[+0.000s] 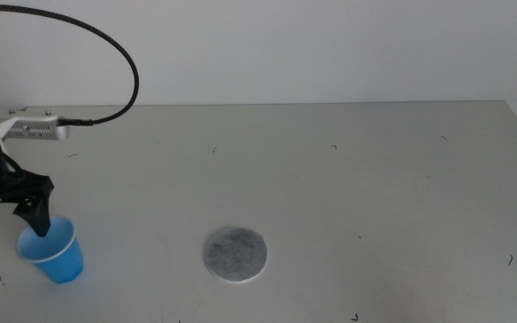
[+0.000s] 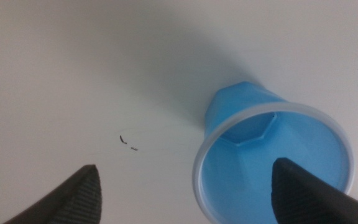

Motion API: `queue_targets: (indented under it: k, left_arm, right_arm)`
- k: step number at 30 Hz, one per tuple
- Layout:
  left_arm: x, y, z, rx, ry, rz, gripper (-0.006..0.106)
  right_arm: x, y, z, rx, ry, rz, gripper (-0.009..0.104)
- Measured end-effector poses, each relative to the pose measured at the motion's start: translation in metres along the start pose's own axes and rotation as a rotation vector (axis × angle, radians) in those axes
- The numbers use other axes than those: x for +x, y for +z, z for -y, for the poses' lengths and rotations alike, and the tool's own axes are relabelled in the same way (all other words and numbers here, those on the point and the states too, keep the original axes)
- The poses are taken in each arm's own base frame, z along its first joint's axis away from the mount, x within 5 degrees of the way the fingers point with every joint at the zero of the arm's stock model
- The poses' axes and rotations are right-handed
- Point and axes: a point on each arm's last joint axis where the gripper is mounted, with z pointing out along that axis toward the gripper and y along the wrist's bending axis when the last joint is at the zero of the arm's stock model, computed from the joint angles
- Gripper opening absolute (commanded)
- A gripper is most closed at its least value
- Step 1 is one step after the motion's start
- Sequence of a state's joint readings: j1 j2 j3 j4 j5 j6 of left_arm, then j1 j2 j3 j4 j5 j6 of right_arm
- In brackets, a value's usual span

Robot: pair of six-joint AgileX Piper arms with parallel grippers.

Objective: Place an empty cup on a cup mat.

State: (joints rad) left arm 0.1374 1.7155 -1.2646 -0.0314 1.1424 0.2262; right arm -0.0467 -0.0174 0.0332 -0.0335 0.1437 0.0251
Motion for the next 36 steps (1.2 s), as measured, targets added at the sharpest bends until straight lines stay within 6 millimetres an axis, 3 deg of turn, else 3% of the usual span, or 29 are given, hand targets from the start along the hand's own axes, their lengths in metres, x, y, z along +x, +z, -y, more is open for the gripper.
queue_targets:
  k: [6,12,15,16,20,28,32,36]
  left_arm:
    - [-0.007,0.026,0.000,0.036,-0.013,-0.062,0.103]
    - [-0.010,0.041,-0.001,0.045,-0.015,-0.099,0.087]
    - [-0.011,0.047,-0.002,0.048,-0.016,-0.113,0.075]
    - [-0.012,0.049,-0.001,0.052,-0.018,-0.117,0.066]
    - [-0.012,0.050,-0.001,0.058,-0.039,-0.116,0.048]
    - [-0.008,0.049,0.001,0.068,-0.112,-0.163,0.002]
    - [-0.006,0.045,0.004,0.093,-0.123,-0.170,0.000]
    - [-0.006,0.028,0.014,0.085,-0.090,-0.126,0.000]
  right_arm:
    - [0.000,0.000,0.000,0.000,0.000,0.000,0.094]
    - [0.000,0.000,0.000,0.000,0.000,0.000,0.094]
    - [0.000,0.000,0.000,0.000,0.000,0.000,0.094]
    - [0.000,0.000,0.000,0.000,0.000,0.000,0.094]
    - [0.000,0.000,0.000,0.000,0.000,0.000,0.094]
    - [0.000,0.000,0.000,0.000,0.000,0.000,0.094]
    - [0.000,0.000,0.000,0.000,0.000,0.000,0.094]
    - [0.000,0.000,0.000,0.000,0.000,0.000,0.094]
